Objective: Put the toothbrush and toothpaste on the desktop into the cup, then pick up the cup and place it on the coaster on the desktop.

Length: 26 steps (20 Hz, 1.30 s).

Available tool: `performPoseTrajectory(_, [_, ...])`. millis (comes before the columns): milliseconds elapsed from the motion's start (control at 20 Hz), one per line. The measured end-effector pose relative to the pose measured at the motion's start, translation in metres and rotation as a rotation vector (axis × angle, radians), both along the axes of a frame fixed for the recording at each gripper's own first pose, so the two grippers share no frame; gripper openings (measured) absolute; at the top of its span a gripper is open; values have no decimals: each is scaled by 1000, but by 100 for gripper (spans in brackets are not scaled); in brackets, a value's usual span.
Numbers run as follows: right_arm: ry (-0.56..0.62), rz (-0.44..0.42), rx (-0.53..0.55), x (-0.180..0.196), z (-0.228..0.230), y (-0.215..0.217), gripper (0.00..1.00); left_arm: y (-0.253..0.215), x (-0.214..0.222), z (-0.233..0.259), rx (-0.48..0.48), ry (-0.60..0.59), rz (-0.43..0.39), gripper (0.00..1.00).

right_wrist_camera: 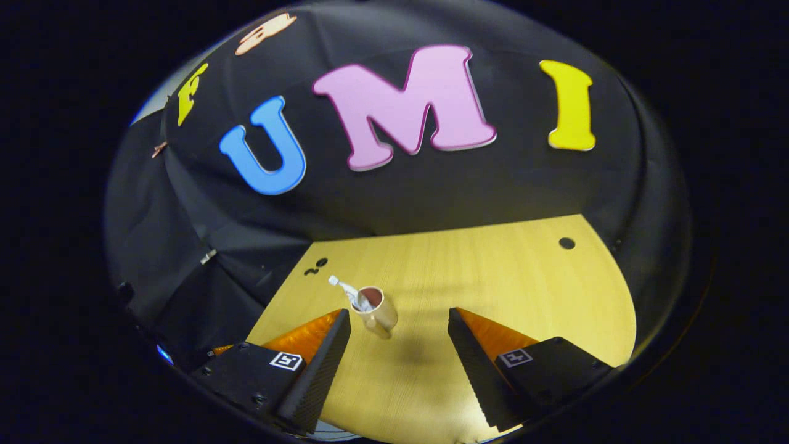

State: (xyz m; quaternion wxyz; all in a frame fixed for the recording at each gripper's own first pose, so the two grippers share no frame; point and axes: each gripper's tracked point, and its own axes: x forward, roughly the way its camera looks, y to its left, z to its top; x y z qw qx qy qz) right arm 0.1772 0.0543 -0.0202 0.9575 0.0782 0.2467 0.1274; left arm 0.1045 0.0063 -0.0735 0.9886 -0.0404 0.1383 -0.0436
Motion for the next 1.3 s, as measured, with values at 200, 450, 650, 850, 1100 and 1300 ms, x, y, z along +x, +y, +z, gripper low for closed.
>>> performPoseTrajectory(200, [-198,-81,-19,-10,56,-38,98,-19,11,58,-31,-110,-17,90])
performPoseTrajectory(450, [-353,-163,-2,-29,110,-72,98,-33,18,117,-16,-226,-46,89])
performPoseTrajectory(650, [-391,-206,10,-32,128,-92,98,-40,24,149,50,-301,-67,89])
performPoseTrajectory(850, [-402,-217,6,-36,133,-100,98,-55,22,165,45,-326,-90,89])
performPoseTrajectory(1100, [-436,-210,-14,-37,141,-101,98,-59,20,171,34,-338,-90,89])
performPoseTrajectory(1300, [-450,-209,0,-38,146,-100,98,-55,21,175,27,-344,-75,89])
